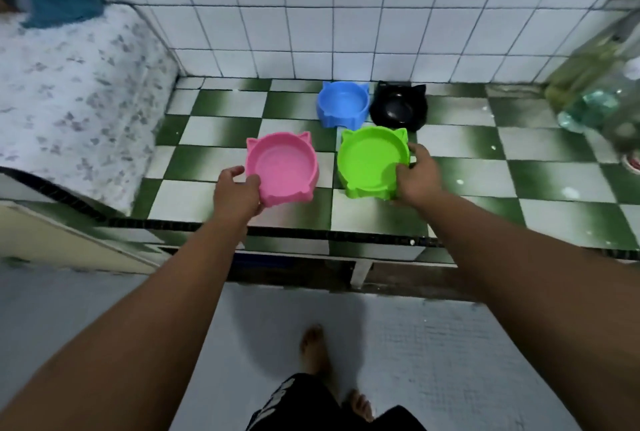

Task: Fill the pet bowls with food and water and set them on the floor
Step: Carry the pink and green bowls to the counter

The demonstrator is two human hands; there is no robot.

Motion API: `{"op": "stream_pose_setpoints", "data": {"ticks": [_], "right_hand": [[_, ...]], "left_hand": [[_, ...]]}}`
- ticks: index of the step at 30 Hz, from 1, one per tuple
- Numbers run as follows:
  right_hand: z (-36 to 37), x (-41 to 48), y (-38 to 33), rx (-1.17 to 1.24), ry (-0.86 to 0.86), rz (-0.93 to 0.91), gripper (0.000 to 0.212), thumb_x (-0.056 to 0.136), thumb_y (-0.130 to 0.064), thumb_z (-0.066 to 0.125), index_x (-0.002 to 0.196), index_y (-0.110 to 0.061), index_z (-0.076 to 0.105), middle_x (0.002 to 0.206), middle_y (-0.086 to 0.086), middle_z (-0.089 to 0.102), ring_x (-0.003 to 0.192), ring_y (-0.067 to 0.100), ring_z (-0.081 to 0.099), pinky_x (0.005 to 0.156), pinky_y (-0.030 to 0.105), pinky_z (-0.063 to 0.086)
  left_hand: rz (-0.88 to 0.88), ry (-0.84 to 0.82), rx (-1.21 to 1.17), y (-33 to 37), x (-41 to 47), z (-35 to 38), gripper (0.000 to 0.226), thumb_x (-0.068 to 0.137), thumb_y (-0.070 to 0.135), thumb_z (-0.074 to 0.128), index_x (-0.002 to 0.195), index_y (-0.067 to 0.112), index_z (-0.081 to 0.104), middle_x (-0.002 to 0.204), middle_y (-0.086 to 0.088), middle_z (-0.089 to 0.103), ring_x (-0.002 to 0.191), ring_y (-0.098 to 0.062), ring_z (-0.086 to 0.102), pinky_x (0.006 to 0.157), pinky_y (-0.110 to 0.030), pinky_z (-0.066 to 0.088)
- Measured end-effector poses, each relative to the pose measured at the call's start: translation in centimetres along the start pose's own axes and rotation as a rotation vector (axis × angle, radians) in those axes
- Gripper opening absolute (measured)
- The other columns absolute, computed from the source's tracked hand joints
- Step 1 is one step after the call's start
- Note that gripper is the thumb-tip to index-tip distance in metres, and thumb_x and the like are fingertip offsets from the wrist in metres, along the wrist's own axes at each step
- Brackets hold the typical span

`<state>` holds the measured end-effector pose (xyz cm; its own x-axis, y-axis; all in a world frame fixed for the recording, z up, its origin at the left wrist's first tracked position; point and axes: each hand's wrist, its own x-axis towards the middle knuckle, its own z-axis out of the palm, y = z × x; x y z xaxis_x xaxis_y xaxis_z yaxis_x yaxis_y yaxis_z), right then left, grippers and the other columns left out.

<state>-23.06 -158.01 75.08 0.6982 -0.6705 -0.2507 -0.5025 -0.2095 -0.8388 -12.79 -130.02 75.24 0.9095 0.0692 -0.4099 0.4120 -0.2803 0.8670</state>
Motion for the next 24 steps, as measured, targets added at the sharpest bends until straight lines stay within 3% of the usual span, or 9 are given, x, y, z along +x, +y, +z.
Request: {"op": "stream_pose_setpoints", "data": {"ticks": [1,5,13,18,22,24], "right_hand": [[-0.7,0.8,0.4,-0.005,0.016,0.012,0.049,0.094,-0.010,0.050,0.143,-0.019,0.045,0.114,0.020,0.061,0.098,0.042,0.064,0.082,0.060,0.056],[-2.6,3.4,0.9,0.030,0.027,0.142,0.046,0.099,-0.008,0.046,0.142,-0.022,0.043,0.125,0.016,0.049,0.095,0.044,0.058,0.062,0.067,0.056],[-3.1,8.4,2.8,0.072,0.022,0.241,0.045,0.097,-0.010,0.047,0.138,-0.028,0.047,0.132,0.017,0.050,0.101,0.048,0.060,0.057,0.065,0.057],[-3.5,10.0,3.3,-0.002,-0.007,0.261,0.040,0.097,-0.011,0.046,0.134,-0.027,0.052,0.120,0.013,0.051,0.089,0.043,0.062,0.050,0.055,0.058],[-4.1,11.0,3.8,-0.266,0.118,0.156,0.033,0.090,-0.018,0.055,0.121,-0.012,0.062,0.111,0.015,0.065,0.093,0.036,0.066,0.073,0.044,0.057],[-4.4,11.3,4.1,-0.339,0.167,0.161,0.031,0.086,-0.024,0.058,0.113,-0.009,0.065,0.110,0.018,0.069,0.098,0.039,0.066,0.084,0.040,0.056]], "left_hand": [[-0.007,-0.032,0.017,0.5,0.6,1.4,0.044,0.099,0.011,0.055,0.142,0.014,0.046,0.124,-0.012,0.061,0.097,-0.028,0.071,0.064,-0.035,0.061],[-0.007,-0.132,0.139,2.2,2.7,6.2,0.045,0.094,0.006,0.053,0.138,0.007,0.052,0.122,-0.011,0.063,0.095,-0.026,0.069,0.058,-0.031,0.053],[0.019,-0.143,0.279,3.1,6.5,11.6,0.044,0.099,0.011,0.054,0.143,0.010,0.048,0.130,-0.012,0.058,0.084,-0.020,0.063,0.054,-0.027,0.048],[-0.036,-0.128,0.284,2.3,6.8,13.2,0.045,0.097,0.011,0.056,0.141,0.010,0.050,0.124,-0.015,0.064,0.081,-0.027,0.071,0.062,-0.035,0.058],[-0.028,-0.097,0.305,2.3,6.6,13.9,0.045,0.096,0.010,0.059,0.140,0.008,0.052,0.117,-0.015,0.067,0.067,-0.025,0.073,0.055,-0.033,0.061],[0.053,-0.070,0.446,2.6,6.1,14.2,0.041,0.096,0.013,0.060,0.136,0.006,0.056,0.105,-0.008,0.067,0.064,-0.022,0.072,0.053,-0.032,0.060]]}}
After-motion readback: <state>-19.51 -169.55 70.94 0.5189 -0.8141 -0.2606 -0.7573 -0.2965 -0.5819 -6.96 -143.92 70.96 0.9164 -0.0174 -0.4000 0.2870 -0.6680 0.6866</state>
